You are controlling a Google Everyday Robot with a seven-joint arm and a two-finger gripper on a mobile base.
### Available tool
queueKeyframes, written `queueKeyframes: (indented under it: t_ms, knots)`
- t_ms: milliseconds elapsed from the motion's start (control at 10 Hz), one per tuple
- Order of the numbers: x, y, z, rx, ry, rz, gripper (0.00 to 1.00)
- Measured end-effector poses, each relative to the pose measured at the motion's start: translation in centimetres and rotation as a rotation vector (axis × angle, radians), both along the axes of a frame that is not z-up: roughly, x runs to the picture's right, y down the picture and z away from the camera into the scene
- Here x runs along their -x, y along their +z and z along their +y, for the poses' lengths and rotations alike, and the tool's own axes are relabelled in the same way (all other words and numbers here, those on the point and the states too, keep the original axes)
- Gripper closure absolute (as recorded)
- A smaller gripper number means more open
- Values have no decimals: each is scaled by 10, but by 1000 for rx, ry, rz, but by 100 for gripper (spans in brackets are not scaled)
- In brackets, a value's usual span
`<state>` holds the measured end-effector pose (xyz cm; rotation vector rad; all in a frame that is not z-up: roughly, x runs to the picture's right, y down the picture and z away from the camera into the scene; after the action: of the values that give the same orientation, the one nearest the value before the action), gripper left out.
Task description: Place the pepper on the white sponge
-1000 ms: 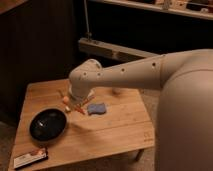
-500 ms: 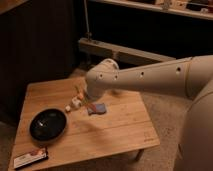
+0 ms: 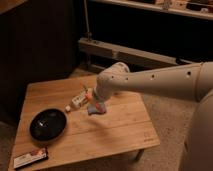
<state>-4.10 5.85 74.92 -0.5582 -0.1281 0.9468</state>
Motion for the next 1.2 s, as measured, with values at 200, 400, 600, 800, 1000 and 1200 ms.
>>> queueKeyframes:
  t_ms: [200, 400, 600, 800, 1000, 1200]
  knots:
    - [-12, 22, 1, 21, 50, -21, 86]
    - [-21, 46, 4, 53, 113, -48, 86]
    - [-22, 64, 11, 84, 169, -83, 86]
    - [-15, 78, 19, 107, 196, -108, 86]
    - [-8, 89, 25, 132, 199, -115, 86]
    - [-4, 97, 28, 154, 188, -110, 86]
